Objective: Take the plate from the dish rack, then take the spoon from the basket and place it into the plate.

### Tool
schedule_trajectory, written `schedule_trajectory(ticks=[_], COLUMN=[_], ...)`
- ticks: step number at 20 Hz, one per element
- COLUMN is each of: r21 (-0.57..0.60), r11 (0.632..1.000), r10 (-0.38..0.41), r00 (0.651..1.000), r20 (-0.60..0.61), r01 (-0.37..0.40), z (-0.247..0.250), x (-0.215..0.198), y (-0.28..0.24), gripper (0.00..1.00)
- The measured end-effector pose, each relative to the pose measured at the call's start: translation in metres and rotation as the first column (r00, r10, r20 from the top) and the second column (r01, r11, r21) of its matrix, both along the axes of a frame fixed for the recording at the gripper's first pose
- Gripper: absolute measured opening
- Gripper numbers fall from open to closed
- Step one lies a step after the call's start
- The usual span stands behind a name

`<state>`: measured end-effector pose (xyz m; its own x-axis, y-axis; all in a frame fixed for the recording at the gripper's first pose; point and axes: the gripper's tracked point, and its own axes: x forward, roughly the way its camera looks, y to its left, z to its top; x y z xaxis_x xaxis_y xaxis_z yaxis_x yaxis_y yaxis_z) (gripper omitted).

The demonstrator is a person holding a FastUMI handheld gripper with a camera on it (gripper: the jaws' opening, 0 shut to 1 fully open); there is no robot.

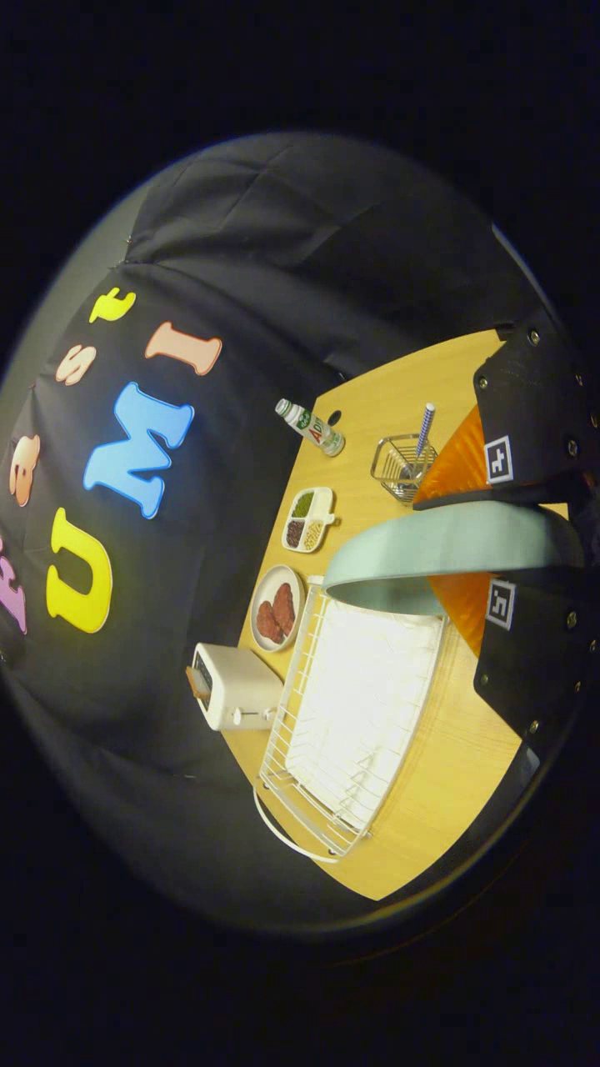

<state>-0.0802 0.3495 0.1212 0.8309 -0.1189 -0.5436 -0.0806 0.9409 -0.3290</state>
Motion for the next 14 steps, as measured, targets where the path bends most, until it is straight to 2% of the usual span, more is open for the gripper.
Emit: schedule_trajectory(ticks=[4,8,11,14], r21=[0.093,0.240,0.367,0.555], r11=[0.991,0.960,0.916,0.825], r10=[0.101,0.183,0.241,0.239], r00=[0.992,0.972,0.955,0.954], r20=[-0.077,-0.145,-0.174,-0.181], r01=[-0.094,-0.145,-0.164,-0.102], z=[-0.040,-0.080,-0.105,-0.122], x=[-0.021,-0.033,-0.035,-0.031], y=[0.014,0.033,0.049,0.066], gripper=[0.27,0.28,0.27,0.27])
